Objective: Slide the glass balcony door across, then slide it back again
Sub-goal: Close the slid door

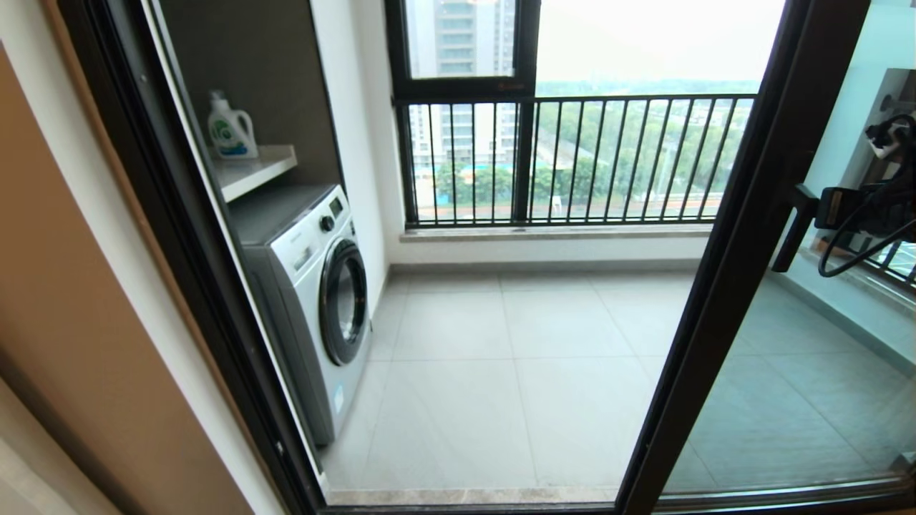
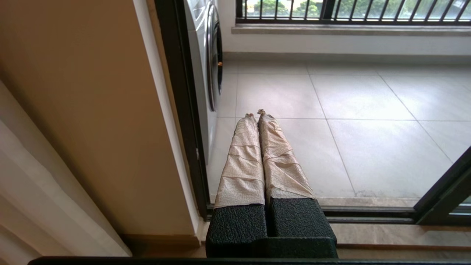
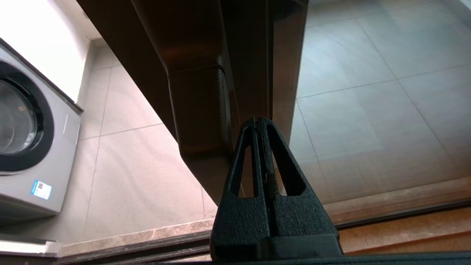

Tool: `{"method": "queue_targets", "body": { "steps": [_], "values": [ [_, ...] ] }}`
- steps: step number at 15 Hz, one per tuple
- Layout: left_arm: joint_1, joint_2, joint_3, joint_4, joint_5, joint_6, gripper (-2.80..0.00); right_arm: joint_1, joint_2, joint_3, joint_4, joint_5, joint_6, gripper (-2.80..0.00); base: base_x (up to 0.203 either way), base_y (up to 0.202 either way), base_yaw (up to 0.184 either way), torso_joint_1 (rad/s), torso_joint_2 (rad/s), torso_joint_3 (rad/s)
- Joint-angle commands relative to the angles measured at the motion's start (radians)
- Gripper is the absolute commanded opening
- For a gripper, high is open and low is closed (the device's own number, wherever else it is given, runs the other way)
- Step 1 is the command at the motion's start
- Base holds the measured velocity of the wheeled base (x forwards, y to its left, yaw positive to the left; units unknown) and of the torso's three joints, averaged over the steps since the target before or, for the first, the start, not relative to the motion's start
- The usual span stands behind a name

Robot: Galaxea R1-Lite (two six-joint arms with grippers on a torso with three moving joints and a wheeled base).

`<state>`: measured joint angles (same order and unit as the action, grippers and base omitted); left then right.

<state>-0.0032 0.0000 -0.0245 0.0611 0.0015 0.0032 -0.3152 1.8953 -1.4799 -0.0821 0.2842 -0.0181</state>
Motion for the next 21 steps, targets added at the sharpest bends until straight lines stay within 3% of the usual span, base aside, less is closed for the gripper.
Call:
{"method": "queue_targets", "body": {
  "steps": [1, 21],
  "values": [
    [0.0, 0.001, 0.0, -0.001, 0.0, 0.0, -2.8, 0.004, -0.015, 0.008, -0.002, 0.001, 0.0, -2.8, 0.0, 0.0, 0.0, 0.0, 0.0, 0.0],
    [0.0, 0.0, 0.0, 0.0, 0.0, 0.0, -2.8, 0.146, -0.108, 0.128, -0.007, 0.0, -0.002, -2.8, 0.0, 0.0, 0.0, 0.0, 0.0, 0.0]
  ]
}}
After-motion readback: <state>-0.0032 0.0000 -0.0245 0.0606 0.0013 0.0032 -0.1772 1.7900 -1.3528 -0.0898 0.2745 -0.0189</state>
